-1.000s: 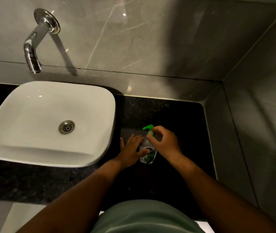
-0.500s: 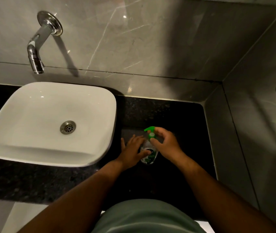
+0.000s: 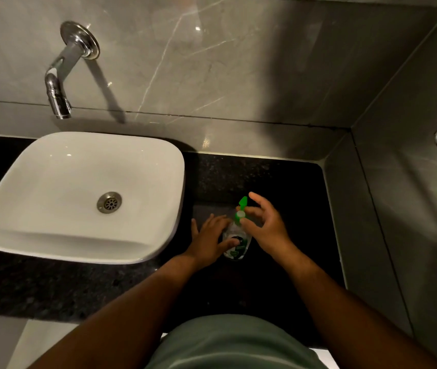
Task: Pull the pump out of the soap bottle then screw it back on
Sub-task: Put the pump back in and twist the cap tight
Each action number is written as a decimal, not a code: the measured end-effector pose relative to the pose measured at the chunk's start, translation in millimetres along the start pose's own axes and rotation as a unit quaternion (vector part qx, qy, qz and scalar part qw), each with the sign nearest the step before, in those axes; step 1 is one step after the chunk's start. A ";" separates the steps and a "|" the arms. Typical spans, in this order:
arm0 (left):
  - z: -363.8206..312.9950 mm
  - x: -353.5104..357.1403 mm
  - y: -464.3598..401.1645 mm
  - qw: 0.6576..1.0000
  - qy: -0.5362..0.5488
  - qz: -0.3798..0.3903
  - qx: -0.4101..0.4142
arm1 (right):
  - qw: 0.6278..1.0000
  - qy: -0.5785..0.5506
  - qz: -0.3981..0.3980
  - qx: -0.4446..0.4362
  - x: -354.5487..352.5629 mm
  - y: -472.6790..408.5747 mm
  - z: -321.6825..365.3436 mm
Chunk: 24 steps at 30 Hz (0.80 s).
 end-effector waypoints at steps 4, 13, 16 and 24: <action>-1.9 3.8 1.6 1.000 -0.003 0.005 0.008 | 0.997 0.067 -0.039 -0.004 -2.1 -1.2 9.3; -4.9 1.8 3.7 1.000 -0.010 0.001 0.013 | 0.999 0.027 0.018 -0.021 -2.6 0.9 12.2; -5.9 3.0 5.1 1.000 0.004 0.004 0.020 | 0.992 0.114 0.018 -0.049 -5.6 -0.6 20.4; -2.8 -1.8 1.7 1.000 0.002 -0.016 0.005 | 0.996 0.056 0.052 -0.035 -1.6 -3.3 11.1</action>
Point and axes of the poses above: each hand's wrist, its own y-axis away from the middle knuckle, its own x-axis out of the palm, z = x × y, the point moved 9 cm from there along -y, towards the middle knuckle, and after that the axes turned 12 degrees about y, right-handed, at the moved point
